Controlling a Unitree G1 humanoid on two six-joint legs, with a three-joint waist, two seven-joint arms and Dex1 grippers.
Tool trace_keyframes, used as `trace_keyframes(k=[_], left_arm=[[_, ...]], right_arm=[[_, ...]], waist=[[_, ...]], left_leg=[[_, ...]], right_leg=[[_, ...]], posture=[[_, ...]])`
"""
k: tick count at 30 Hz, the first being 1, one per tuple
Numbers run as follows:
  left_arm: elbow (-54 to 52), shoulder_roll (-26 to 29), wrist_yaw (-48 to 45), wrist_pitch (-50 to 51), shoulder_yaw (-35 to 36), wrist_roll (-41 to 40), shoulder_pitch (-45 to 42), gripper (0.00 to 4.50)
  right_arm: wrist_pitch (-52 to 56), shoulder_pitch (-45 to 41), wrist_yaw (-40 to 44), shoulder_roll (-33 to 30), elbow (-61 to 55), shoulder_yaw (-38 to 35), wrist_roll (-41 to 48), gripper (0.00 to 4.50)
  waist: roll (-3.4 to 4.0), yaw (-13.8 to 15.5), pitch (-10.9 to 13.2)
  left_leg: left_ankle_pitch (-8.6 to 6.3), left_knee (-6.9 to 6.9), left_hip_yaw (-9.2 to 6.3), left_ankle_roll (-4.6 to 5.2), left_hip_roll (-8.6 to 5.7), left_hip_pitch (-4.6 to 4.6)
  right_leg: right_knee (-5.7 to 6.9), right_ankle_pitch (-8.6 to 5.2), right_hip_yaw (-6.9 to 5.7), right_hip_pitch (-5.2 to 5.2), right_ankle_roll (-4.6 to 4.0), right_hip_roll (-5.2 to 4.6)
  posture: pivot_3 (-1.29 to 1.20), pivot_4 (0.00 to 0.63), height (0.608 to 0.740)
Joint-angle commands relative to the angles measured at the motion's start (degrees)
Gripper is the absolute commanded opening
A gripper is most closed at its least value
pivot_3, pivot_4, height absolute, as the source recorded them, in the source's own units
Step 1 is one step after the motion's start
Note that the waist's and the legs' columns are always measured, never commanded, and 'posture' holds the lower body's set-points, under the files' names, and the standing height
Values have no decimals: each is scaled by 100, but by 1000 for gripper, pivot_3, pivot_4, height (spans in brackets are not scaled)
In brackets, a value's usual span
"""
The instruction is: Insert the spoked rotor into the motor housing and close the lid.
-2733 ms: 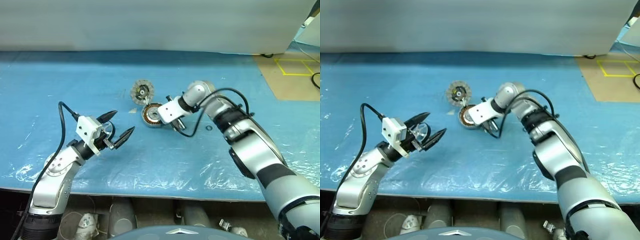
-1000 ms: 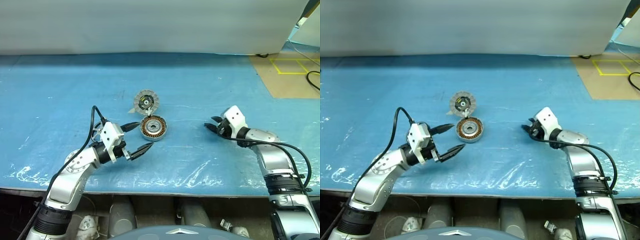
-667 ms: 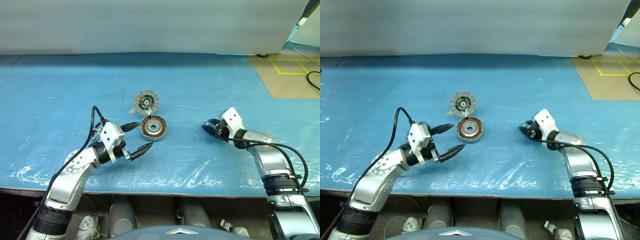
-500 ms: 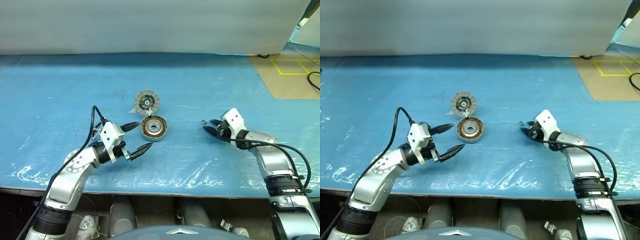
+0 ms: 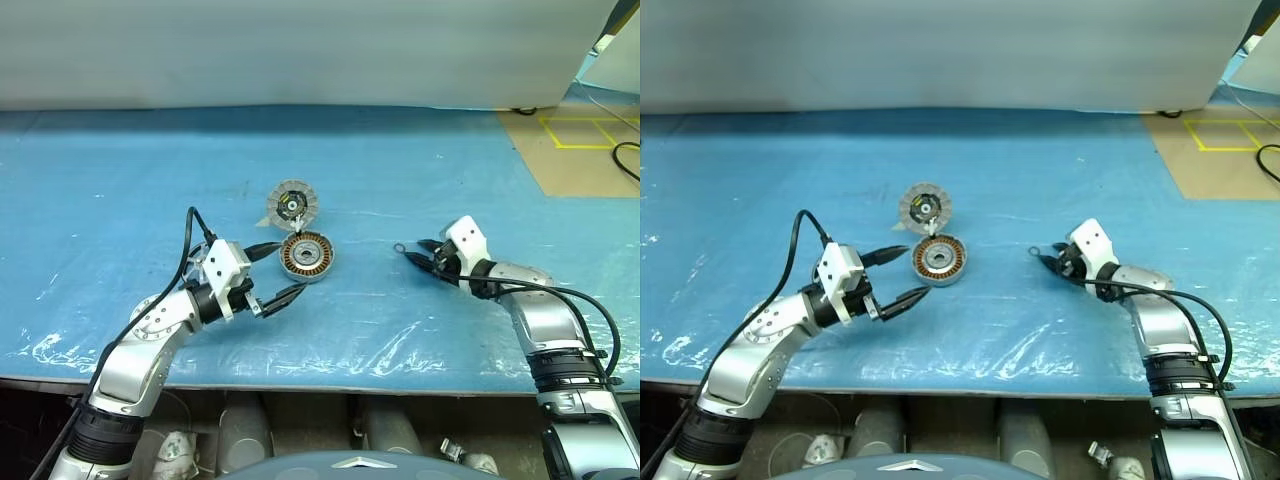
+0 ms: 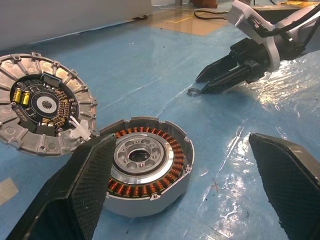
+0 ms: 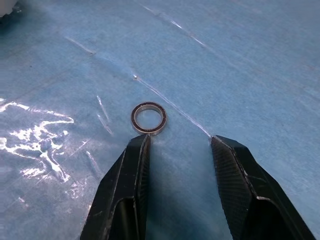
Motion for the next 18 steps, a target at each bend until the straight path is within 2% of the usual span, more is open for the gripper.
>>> trace_keyframes(k=[1,11,18], left_arm=[[-237,46,15,7,82,-56,-27,4500],[-132,16,-8,-84,37,-3,-23,4500],[-74,27,-41,-185,52,43,49,4500]], right_arm=[[-78,25,190,-16,-136,177,57,1987],[-231,-56,82,62,-107,305,10,1987],[-302,-19,105,-122,27,281,-52,1987]], waist=[[0,0,0],[2,3,-2],[3,9,-2]], left_leg=[[0,-3,0,0,0,0],[3,-57,2,-4,-1,0],[3,-59,2,-4,-4,2]], right_leg=[[-4,0,0,0,0,0],[-59,3,-2,8,1,1],[-59,3,-2,10,1,0]], posture=[[0,150,740],[0,150,740],[0,150,740]])
